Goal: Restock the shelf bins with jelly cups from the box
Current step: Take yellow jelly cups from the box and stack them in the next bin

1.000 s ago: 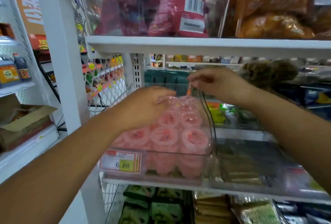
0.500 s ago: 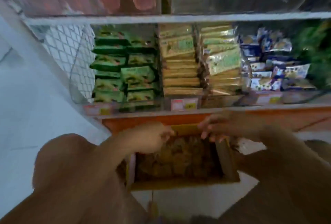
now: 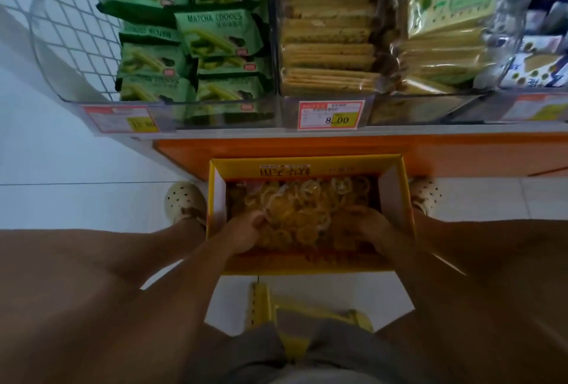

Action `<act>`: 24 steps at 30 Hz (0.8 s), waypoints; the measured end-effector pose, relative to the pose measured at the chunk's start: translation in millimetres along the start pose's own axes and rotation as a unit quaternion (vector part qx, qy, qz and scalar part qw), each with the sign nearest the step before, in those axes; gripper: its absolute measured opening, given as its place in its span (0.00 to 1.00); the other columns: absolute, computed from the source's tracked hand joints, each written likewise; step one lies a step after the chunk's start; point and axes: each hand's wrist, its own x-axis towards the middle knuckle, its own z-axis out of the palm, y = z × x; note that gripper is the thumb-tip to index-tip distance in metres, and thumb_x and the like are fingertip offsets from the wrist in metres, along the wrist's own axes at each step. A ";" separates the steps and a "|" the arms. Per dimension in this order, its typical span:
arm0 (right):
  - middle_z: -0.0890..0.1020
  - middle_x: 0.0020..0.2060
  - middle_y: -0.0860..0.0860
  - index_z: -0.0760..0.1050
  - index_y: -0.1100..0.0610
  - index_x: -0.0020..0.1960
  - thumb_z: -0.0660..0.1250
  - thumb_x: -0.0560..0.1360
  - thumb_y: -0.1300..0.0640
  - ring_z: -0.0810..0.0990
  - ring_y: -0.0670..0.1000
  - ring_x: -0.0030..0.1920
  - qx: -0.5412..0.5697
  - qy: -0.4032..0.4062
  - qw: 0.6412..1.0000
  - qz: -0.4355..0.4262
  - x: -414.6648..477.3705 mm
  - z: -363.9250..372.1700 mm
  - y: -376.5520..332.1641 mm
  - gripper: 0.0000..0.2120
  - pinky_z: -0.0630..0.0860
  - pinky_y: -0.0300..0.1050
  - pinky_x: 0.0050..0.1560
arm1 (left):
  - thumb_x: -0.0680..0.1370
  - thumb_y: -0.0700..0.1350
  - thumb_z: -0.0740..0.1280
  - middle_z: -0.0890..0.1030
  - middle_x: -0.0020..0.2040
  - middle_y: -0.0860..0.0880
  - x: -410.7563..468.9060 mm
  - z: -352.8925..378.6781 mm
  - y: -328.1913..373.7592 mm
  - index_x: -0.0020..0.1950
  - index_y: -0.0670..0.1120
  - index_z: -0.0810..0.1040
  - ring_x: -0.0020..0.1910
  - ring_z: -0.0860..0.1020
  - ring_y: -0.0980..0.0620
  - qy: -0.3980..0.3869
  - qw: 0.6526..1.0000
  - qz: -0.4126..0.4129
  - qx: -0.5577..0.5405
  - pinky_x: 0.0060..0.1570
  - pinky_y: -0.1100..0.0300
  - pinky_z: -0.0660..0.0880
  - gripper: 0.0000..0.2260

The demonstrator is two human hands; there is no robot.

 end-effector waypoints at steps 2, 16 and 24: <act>0.78 0.57 0.58 0.73 0.60 0.66 0.60 0.80 0.66 0.80 0.57 0.52 0.016 -0.006 1.000 0.008 12.9 -2.7 5.7 0.15 0.80 0.48 0.50 | 0.82 0.42 0.61 0.77 0.57 0.49 9.1 2.5 -5.5 0.62 0.51 0.76 0.57 0.78 0.41 -0.003 0.999 -0.014 -0.033 0.55 0.48 0.77 0.11; 0.79 0.53 0.61 0.74 0.61 0.57 0.65 0.77 0.62 0.80 0.63 0.50 0.006 -0.076 0.995 0.061 36.0 33.6 11.8 0.09 0.82 0.51 0.49 | 0.78 0.39 0.68 0.76 0.53 0.53 45.4 21.5 -42.3 0.69 0.51 0.71 0.55 0.75 0.52 -0.033 0.993 -0.066 -0.092 0.48 0.63 0.73 0.21; 0.71 0.66 0.51 0.62 0.51 0.59 0.70 0.74 0.66 0.74 0.55 0.62 0.042 -0.056 0.997 -0.027 33.6 64.6 11.4 0.23 0.80 0.49 0.43 | 0.76 0.37 0.68 0.70 0.71 0.50 50.0 23.5 -37.1 0.78 0.57 0.56 0.58 0.76 0.51 -0.026 0.987 -0.052 -0.153 0.54 0.53 0.78 0.35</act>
